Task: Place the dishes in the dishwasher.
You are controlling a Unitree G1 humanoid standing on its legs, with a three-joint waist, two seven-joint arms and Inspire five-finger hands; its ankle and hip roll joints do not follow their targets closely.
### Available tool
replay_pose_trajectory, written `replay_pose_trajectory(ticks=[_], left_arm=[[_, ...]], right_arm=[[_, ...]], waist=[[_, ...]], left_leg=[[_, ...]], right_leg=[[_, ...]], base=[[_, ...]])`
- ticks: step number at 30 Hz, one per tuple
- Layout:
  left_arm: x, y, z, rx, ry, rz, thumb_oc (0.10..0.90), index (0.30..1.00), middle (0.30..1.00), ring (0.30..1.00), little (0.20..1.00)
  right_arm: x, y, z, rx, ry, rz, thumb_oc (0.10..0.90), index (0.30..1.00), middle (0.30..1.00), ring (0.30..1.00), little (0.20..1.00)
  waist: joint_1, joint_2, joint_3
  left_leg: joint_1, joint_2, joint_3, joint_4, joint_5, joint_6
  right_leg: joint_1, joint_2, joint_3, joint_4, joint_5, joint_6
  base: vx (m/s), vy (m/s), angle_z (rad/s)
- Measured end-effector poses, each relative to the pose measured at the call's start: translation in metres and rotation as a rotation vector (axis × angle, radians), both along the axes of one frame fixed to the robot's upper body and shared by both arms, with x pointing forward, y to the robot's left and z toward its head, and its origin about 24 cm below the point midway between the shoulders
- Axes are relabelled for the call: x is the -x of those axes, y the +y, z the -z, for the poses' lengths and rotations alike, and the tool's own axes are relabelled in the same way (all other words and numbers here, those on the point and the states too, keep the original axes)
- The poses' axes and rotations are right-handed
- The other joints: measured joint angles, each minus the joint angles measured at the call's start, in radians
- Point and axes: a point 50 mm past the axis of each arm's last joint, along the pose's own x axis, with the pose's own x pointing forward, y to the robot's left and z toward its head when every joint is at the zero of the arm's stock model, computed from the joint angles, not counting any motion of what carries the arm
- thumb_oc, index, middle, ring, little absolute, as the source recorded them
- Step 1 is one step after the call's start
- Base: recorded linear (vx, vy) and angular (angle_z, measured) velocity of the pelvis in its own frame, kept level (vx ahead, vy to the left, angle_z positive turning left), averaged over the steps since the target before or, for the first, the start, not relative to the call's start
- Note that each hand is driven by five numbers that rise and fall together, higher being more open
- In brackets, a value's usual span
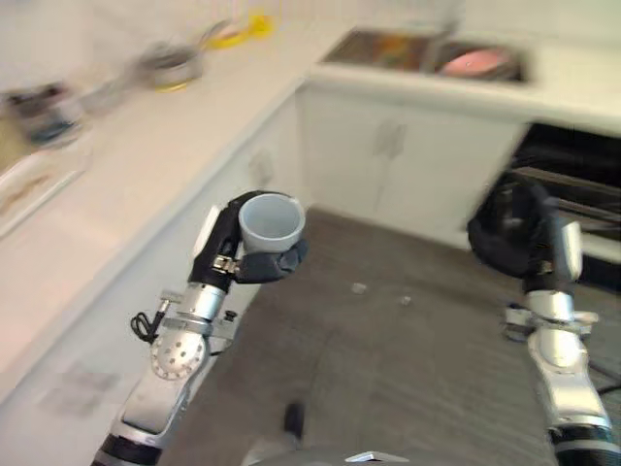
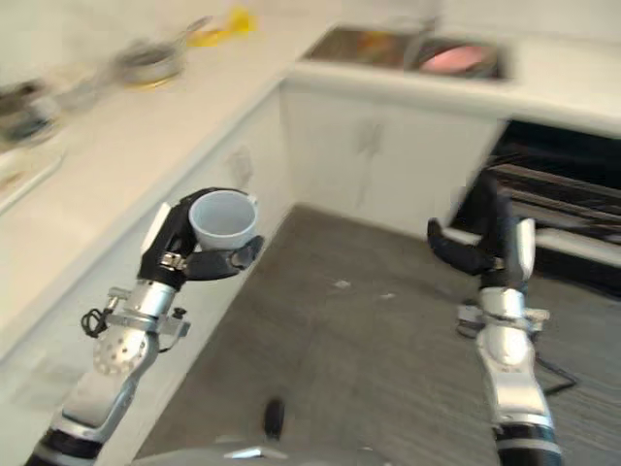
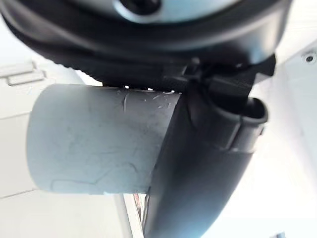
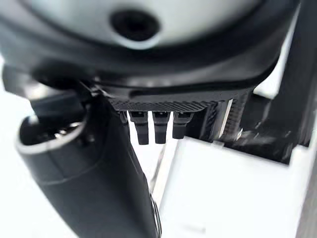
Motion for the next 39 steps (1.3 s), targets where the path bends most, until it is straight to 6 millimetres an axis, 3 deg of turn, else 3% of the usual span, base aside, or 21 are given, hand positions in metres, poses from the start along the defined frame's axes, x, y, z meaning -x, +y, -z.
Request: replay_pose_trajectory(ticks=[2,5,6,7,8,10,12,14,17,20,21,23,24,25,26,27,30,33,35,37,39], left_arm=[[-0.002,-0.004,-0.003,0.031,-0.026,-0.003,0.4,0.3,0.3,0.3,0.3],[-0.012,-0.009,-0.01,0.014,-0.044,0.031,0.4,0.3,0.3,0.3,0.3],[-0.019,-0.013,-0.015,-0.022,-0.05,0.083,0.4,0.3,0.3,0.3,0.3],[-0.017,-0.017,-0.012,-0.005,-0.047,0.091,0.4,0.3,0.3,0.3,0.3],[-0.018,-0.026,-0.013,0.014,-0.055,0.117,0.4,0.3,0.3,0.3,0.3],[-0.017,-0.02,-0.017,-0.008,-0.074,0.104,0.4,0.3,0.3,0.3,0.3],[-0.021,-0.023,-0.021,0.001,-0.093,0.113,0.4,0.3,0.3,0.3,0.3],[-0.025,-0.028,-0.024,0.019,-0.105,0.125,0.4,0.3,0.3,0.3,0.3],[-0.031,-0.032,-0.016,0.04,-0.079,0.125,0.4,0.3,0.3,0.3,0.3],[-0.032,-0.03,-0.012,0.033,-0.061,0.118,0.4,0.3,0.3,0.3,0.3],[-0.032,-0.031,-0.009,0.035,-0.05,0.113,0.4,0.3,0.3,0.3,0.3],[-0.03,-0.033,-0.008,0.044,-0.05,0.112,0.4,0.3,0.3,0.3,0.3],[-0.024,-0.036,-0.002,0.091,-0.043,0.099,0.4,0.3,0.3,0.3,0.3],[-0.021,-0.04,0.004,0.116,-0.024,0.106,0.4,0.3,0.3,0.3,0.3],[-0.022,-0.041,0.003,0.112,-0.027,0.112,0.4,0.3,0.3,0.3,0.3],[-0.021,-0.04,0.005,0.11,-0.022,0.108,0.4,0.3,0.3,0.3,0.3],[-0.018,-0.032,0.006,0.095,-0.017,0.078,0.4,0.3,0.3,0.3,0.3],[-0.013,-0.031,0.009,0.103,-0.011,0.069,0.4,0.3,0.3,0.3,0.3],[-0.011,-0.03,0.008,0.112,-0.023,0.066,0.4,0.3,0.3,0.3,0.3],[-0.012,-0.029,0.01,0.109,-0.017,0.059,0.4,0.3,0.3,0.3,0.3],[-0.01,-0.027,0.015,0.109,0.005,0.046,0.4,0.3,0.3,0.3,0.3]], right_arm=[[0.003,-0.013,-0.018,0.068,-0.045,0.044,0.8,0.9,0.9,0.9,0.9],[0.0,0.007,-0.01,-0.007,-0.05,0.012,0.8,0.9,0.9,0.9,0.9],[0.002,0.037,0.009,-0.08,0.02,-0.097,0.8,0.9,0.9,0.9,0.9],[0.002,0.045,0.009,-0.074,0.027,-0.157,0.8,0.9,0.9,0.9,0.9],[0.003,0.042,-0.004,0.0,0.007,-0.215,0.8,0.9,0.9,0.9,0.9],[-0.006,0.058,-0.01,0.03,-0.029,-0.299,0.8,0.9,0.9,0.9,0.9],[-0.006,0.061,-0.017,0.048,-0.053,-0.331,0.8,0.9,0.9,0.9,0.9],[-0.006,0.057,-0.019,0.064,-0.046,-0.337,0.8,0.9,0.9,0.9,0.9],[-0.003,0.049,-0.018,0.068,-0.036,-0.3,0.8,0.9,0.9,0.9,0.9],[-0.003,0.049,-0.018,0.07,-0.038,-0.302,0.8,0.9,0.9,0.9,0.9],[0.0,0.047,-0.016,0.069,-0.025,-0.297,0.8,0.9,0.9,0.9,0.9],[0.003,0.047,-0.014,0.068,-0.017,-0.298,0.8,0.9,0.9,0.9,0.9],[0.0,0.045,-0.013,0.076,-0.015,-0.297,0.8,0.9,0.9,0.9,0.9],[-0.001,0.042,-0.008,0.068,0.01,-0.281,0.8,0.9,0.9,0.9,0.9],[-0.002,0.042,-0.005,0.053,0.019,-0.281,0.8,0.9,0.9,0.9,0.9],[-0.003,0.043,-0.007,0.048,0.013,-0.291,0.8,0.9,0.9,0.9,0.9],[-0.017,0.048,-0.033,0.067,-0.1,-0.319,0.8,0.9,0.9,0.9,0.9],[-0.021,0.054,-0.044,0.051,-0.156,-0.334,0.8,0.9,0.9,0.9,0.9],[-0.023,0.056,-0.052,0.04,-0.208,-0.346,0.8,0.9,0.9,0.9,0.9],[-0.027,0.059,-0.049,0.035,-0.191,-0.354,0.8,0.9,0.9,0.9,0.9],[-0.026,0.063,-0.041,0.027,-0.162,-0.372,0.8,0.9,0.9,0.9,0.9]], waist=[[-0.025,0.057,-0.027],[-0.082,0.042,-0.007],[-0.105,-0.023,0.048],[-0.075,0.009,0.047],[-0.067,0.113,0.044],[-0.048,0.066,0.042],[-0.091,0.088,0.047],[-0.1,0.137,0.063],[-0.141,0.139,0.064],[-0.136,0.14,0.065],[-0.168,0.121,0.052],[-0.162,0.104,0.027],[-0.166,0.134,-0.015],[-0.14,0.139,-0.024],[-0.1,0.088,-0.012],[-0.076,0.06,-0.018],[-0.028,0.012,0.006],[-0.025,-0.002,0.021],[-0.001,0.025,0.019],[0.012,0.032,0.041],[0.029,0.024,0.047]], left_leg=[[-0.011,0.03,0.02,-0.034,-0.07,0.039],[0.002,0.018,0.121,0.008,-0.111,0.051],[-0.163,-0.004,0.165,0.396,-0.166,0.031],[-0.146,0.049,0.195,0.233,-0.163,0.026],[-0.124,0.156,0.17,0.071,-0.018,0.05],[-0.09,0.085,0.266,0.07,-0.109,0.092],[-0.081,0.056,0.266,0.008,-0.11,0.104],[-0.017,0.044,0.272,-0.097,-0.05,0.124],[0.046,-0.003,0.277,-0.149,-0.07,0.14],[0.091,-0.009,0.291,-0.175,-0.069,0.135],[0.145,-0.024,0.273,-0.175,-0.109,0.094],[0.185,-0.03,0.269,-0.176,-0.128,0.087],[0.227,0.017,0.266,-0.174,-0.164,0.028],[0.215,0.065,0.272,-0.062,-0.152,-0.009],[0.097,0.085,0.258,0.246,-0.175,-0.035],[-0.001,0.104,0.243,0.426,-0.161,-0.033],[-0.189,0.114,0.217,0.621,-0.156,-0.055],[-0.208,0.068,0.249,0.482,-0.158,-0.066],[-0.219,0.06,0.354,0.14,-0.113,0.003],[-0.207,0.018,0.339,-0.071,-0.036,0.04],[-0.204,-0.034,0.268,-0.093,0.011,0.07]], right_leg=[[-0.048,0.015,-0.003,0.02,-0.005,0.045],[-0.158,0.007,-0.052,0.171,0.037,0.161],[-0.185,-0.012,-0.061,0.29,0.177,0.103],[-0.239,-0.017,-0.166,0.346,0.191,0.186],[-0.255,0.023,-0.314,0.356,0.14,0.211],[-0.288,-0.151,-0.579,0.294,0.064,0.189],[-0.304,-0.116,-0.567,0.167,0.038,0.162],[-0.277,-0.055,-0.573,-0.11,0.069,0.135],[-0.285,-0.112,-0.569,-0.288,0.219,0.137],[-0.314,-0.136,-0.582,-0.32,0.291,0.157],[-0.297,-0.146,-0.525,-0.294,0.329,0.158],[-0.274,-0.145,-0.507,-0.277,0.334,0.154],[-0.249,-0.097,-0.542,-0.243,0.361,0.079],[-0.215,-0.045,-0.559,-0.208,0.309,0.002],[-0.194,-0.058,-0.543,-0.192,0.295,-0.046],[-0.174,-0.057,-0.545,-0.201,0.278,-0.062],[-0.134,-0.047,-0.518,-0.205,0.24,-0.09],[-0.032,-0.029,-0.522,-0.251,0.195,-0.026],[-0.011,0.024,-0.49,-0.286,0.167,0.015],[0.054,0.069,-0.481,-0.311,0.167,0.017],[0.096,0.088,-0.468,-0.308,0.167,0.017]], base=[[0.23,0.16,-1.68],[0.14,0.13,-1.33],[0.17,0.279,-1.84],[0.22,0.234,-2.15],[0.15,0.156,-2.01],[0.17,0.022,-1.55],[0.32,-0.096,-0.59],[0.3,-0.117,-0.5],[0.29,-0.093,-0.05],[0.3,-0.171,-0.06],[0.24,-0.244,0.37],[0.29,-0.297,0.26],[0.29,-0.491,0.09],[0.35,-0.603,-0.13],[0.31,-0.546,-0.18],[0.19,-0.225,-0.22],[0.18,-0.088,-0.35],[0.34,0.024,-0.19],[0.42,0.108,-0.48],[0.23,0.054,-0.36],[0.21,0.091,-0.48]])
